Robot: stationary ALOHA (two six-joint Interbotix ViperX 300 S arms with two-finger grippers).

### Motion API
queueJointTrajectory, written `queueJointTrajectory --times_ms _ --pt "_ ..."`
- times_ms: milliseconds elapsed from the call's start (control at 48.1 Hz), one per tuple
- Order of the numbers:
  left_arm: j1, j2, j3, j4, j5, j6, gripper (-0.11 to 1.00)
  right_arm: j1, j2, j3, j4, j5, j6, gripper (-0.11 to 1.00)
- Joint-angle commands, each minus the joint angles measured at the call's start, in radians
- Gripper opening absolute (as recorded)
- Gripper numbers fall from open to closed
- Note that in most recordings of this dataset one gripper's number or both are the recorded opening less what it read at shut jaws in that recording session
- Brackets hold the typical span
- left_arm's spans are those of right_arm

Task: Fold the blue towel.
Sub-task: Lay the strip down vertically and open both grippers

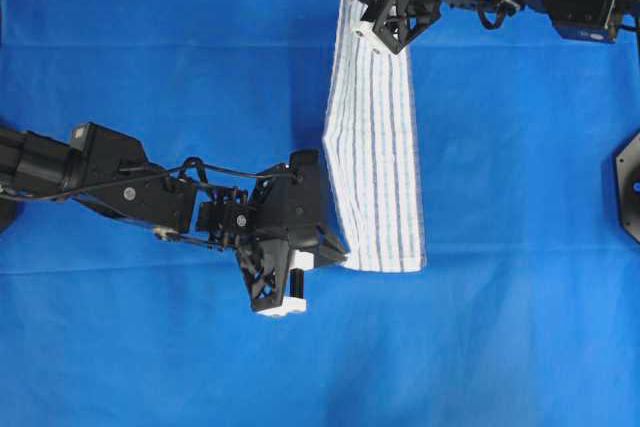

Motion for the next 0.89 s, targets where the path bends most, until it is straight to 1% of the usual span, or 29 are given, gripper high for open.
queueJointTrajectory --times_ms 0,62,104,125,208,250,270,291,333,458,562,666,749,874 --pt "0.000 -0.035 -0.009 0.000 0.006 0.002 0.09 0.002 -0.014 -0.018 -0.002 -0.006 0.002 0.02" --pt "0.000 -0.037 -0.009 0.000 0.017 0.002 0.23 0.002 -0.014 -0.018 -0.002 -0.005 0.002 0.02" --pt "0.000 -0.043 -0.006 0.000 0.035 0.002 0.35 0.002 -0.017 -0.015 -0.003 -0.003 0.002 0.06" --pt "0.000 -0.046 -0.005 -0.002 0.043 0.002 0.41 0.002 -0.018 -0.015 -0.002 -0.002 0.002 0.11" --pt "0.000 -0.069 0.006 0.000 0.091 0.008 0.64 0.002 -0.026 -0.012 -0.002 0.002 0.002 0.36" --pt "0.000 -0.084 0.014 0.000 0.118 0.011 0.69 0.002 -0.037 -0.005 -0.002 0.002 0.002 0.48" --pt "0.000 -0.095 0.017 0.002 0.132 0.011 0.69 0.000 -0.043 -0.002 -0.002 0.002 0.002 0.55" --pt "0.000 -0.104 0.021 0.002 0.146 0.012 0.68 0.002 -0.051 0.002 -0.002 0.003 0.002 0.60" --pt "0.002 -0.126 0.032 0.002 0.170 0.012 0.66 0.002 -0.067 0.012 -0.002 0.002 0.000 0.63" --pt "0.009 -0.209 0.074 0.002 0.199 0.012 0.65 0.002 -0.135 0.064 -0.002 -0.002 0.000 0.57" --pt "0.038 -0.287 0.118 0.003 0.178 0.012 0.65 0.002 -0.207 0.127 -0.002 -0.017 0.000 0.57" --pt "0.091 -0.345 0.169 0.003 0.106 0.012 0.65 0.009 -0.293 0.210 -0.002 -0.066 0.002 0.57" --pt "0.149 -0.385 0.219 0.003 0.014 0.015 0.65 0.020 -0.354 0.276 -0.002 -0.123 0.003 0.57" --pt "0.256 -0.449 0.302 0.003 -0.141 0.028 0.65 0.041 -0.454 0.370 -0.002 -0.195 0.005 0.57"
